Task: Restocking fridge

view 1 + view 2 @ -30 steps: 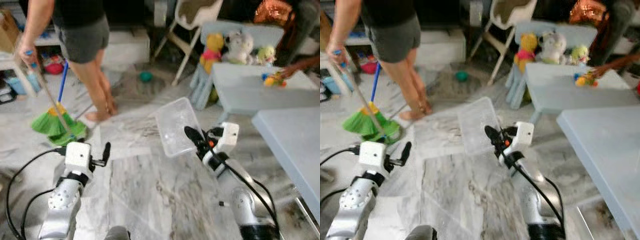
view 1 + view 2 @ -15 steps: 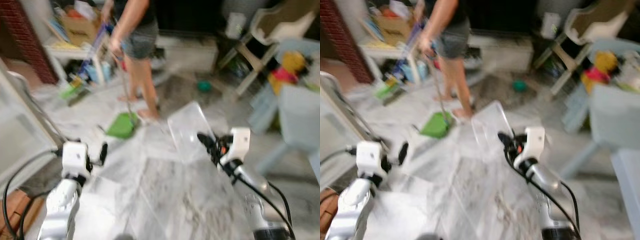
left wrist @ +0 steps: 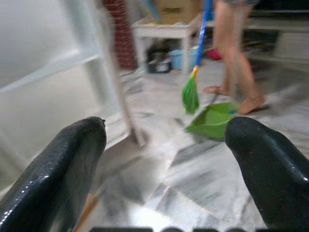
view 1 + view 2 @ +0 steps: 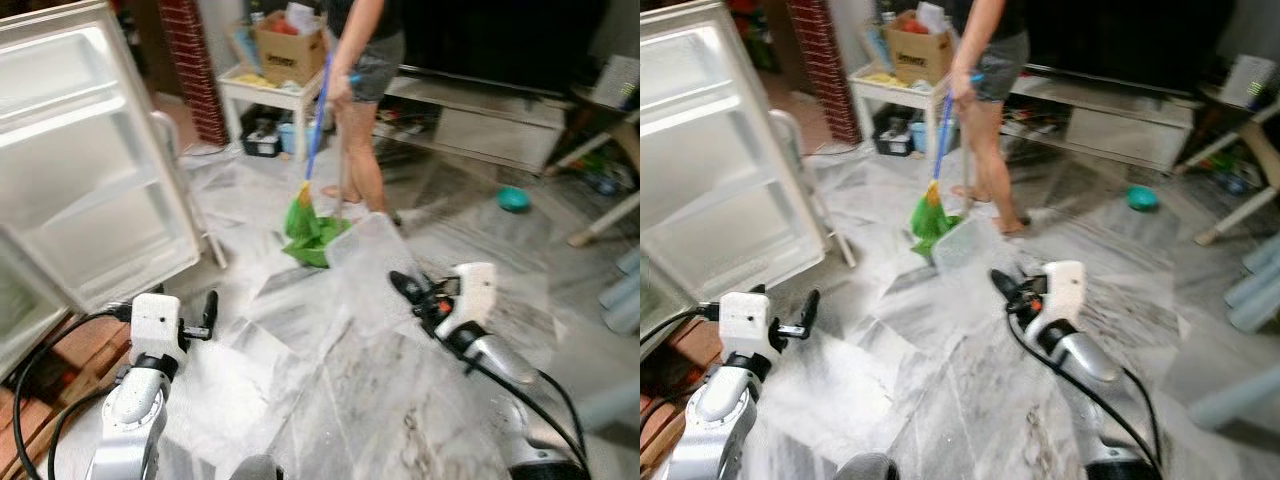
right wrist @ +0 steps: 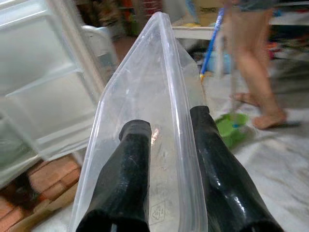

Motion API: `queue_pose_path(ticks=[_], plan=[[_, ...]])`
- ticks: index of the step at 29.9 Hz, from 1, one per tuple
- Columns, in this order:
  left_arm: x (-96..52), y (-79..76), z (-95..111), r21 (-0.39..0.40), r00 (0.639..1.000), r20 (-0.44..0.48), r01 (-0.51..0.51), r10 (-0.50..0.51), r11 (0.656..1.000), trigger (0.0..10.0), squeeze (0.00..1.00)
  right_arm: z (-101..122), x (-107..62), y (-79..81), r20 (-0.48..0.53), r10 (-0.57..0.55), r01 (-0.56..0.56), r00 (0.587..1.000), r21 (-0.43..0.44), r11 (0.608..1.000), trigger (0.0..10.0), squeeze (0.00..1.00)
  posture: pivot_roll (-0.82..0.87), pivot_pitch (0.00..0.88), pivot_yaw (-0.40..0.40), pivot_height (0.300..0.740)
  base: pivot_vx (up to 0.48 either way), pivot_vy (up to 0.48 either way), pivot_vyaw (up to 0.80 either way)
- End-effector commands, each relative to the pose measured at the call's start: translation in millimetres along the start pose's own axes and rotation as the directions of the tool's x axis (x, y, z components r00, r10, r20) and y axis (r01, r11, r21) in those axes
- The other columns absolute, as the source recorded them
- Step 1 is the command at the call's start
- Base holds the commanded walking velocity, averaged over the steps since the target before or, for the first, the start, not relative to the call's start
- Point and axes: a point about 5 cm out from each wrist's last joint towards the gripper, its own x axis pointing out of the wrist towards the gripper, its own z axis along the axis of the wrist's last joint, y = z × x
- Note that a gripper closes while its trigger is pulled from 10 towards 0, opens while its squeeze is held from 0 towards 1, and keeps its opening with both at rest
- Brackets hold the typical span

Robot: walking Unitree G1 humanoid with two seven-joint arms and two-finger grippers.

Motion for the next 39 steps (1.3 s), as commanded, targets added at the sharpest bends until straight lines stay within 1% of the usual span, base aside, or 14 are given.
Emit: queue_pose_path(ticks=[1, 10, 12, 15, 19, 23, 24, 26, 30, 32, 36, 38, 39], plan=[[0.0, 0.8, 1.4, -0.012, 1.000, 0.009, -0.017, 0.017, 1.000, 10.0, 0.00, -0.3, 0.0, 1.1, 0.009, 0.010, -0.010, 1.000, 0.006, 1.000, 10.0, 0.00, 0.04, 0.000, -0.035, 0.740, 0.000, 0.000, 0.80], [1.8, -1.1, 0.9, -0.027, 1.000, 0.010, -0.027, 0.028, 0.999, 10.0, 0.00, -1.1, 1.3, 7.5, 0.002, 0.059, -0.059, 0.998, 0.009, 0.998, 10.0, 0.00, 0.04, 0.000, -0.041, 0.740, 0.000, 0.000, 0.80], [1.6, 1.2, 0.1, -0.019, 0.998, 0.005, -0.057, 0.057, 0.998, 10.0, 0.00, -1.4, 1.2, 7.8, 0.001, 0.067, -0.067, 0.998, 0.012, 0.998, 10.0, 0.00, 0.04, 0.000, -0.042, 0.740, 0.000, 0.000, 0.80], [1.3, 2.7, -0.1, -0.022, 0.998, 0.005, -0.069, 0.069, 0.997, 10.0, 0.00, -2.0, 0.6, 10.1, 0.001, 0.087, -0.087, 0.996, 0.024, 0.996, 10.0, 0.00, 0.04, 0.000, -0.040, 0.740, 0.000, 0.000, 0.80], [1.7, 4.0, 0.8, -0.036, 0.997, 0.021, -0.070, 0.071, 0.997, 10.0, 0.00, -3.8, 0.6, 14.5, -0.002, 0.109, -0.109, 0.994, 0.039, 0.993, 10.0, 0.00, 0.05, 0.000, -0.040, 0.740, 0.000, 0.000, 0.80], [2.6, 5.9, 1.4, -0.031, 0.997, 0.016, -0.079, 0.080, 0.996, 10.0, 0.00, -4.5, 0.9, 17.5, 0.000, 0.124, -0.124, 0.992, 0.049, 0.991, 10.0, 0.00, 0.05, 0.000, -0.038, 0.740, 0.000, 0.000, 0.80], [2.7, 5.5, 1.3, -0.043, 0.998, 0.014, -0.068, 0.068, 0.997, 10.0, 0.00, -4.9, 0.7, 18.4, 0.000, 0.129, -0.129, 0.992, 0.050, 0.990, 10.0, 0.00, 0.05, 0.000, -0.039, 0.740, 0.000, 0.000, 0.80], [2.5, 4.7, 1.1, -0.058, 0.998, 0.015, -0.055, 0.056, 0.997, 10.0, 0.00, -5.3, 0.6, 18.6, -0.001, 0.131, -0.131, 0.991, 0.053, 0.990, 10.0, 0.00, 0.05, 0.000, -0.039, 0.740, 0.000, 0.000, 0.80], [2.6, 2.2, 1.6, -0.061, 0.999, 0.019, -0.047, 0.048, 0.997, 10.0, 0.00, -5.8, 1.2, 17.9, -0.004, 0.134, -0.134, 0.991, 0.054, 0.990, 10.0, 0.00, 0.05, 0.000, -0.040, 0.740, 0.000, 0.000, 0.80], [3.3, 0.1, 6.7, -0.069, 0.998, 0.039, -0.041, 0.043, 0.997, 10.0, 0.00, -2.0, 2.8, 17.5, 0.009, 0.138, -0.138, 0.990, 0.058, 0.989, 10.0, 0.00, 0.05, 0.000, -0.043, 0.740, 0.000, 0.000, 0.80], [0.4, -0.8, 4.6, -0.082, 0.999, 0.036, -0.027, 0.030, 0.996, 10.0, 0.00, -0.5, 5.6, 14.2, 0.018, 0.109, -0.110, 0.994, 0.072, 0.991, 10.0, 0.00, 0.06, 0.000, -0.050, 0.740, 0.000, 0.000, 0.80], [0.0, -1.3, 5.1, -0.094, 0.999, 0.039, -0.019, 0.023, 0.995, 10.0, 0.00, 0.0, 9.2, 12.8, 0.011, 0.083, -0.083, 0.997, 0.041, 0.996, 10.0, 0.00, 0.06, 0.000, -0.050, 0.740, 0.000, 0.000, 0.79], [0.3, -1.6, 6.9, -0.092, 0.999, 0.047, -0.013, 0.018, 0.996, 10.0, 0.00, 0.0, 10.2, 12.1, 0.010, 0.072, -0.072, 0.997, 0.039, 0.997, 10.0, 0.00, 0.06, 0.000, -0.051, 0.740, 0.000, 0.000, 0.56]])
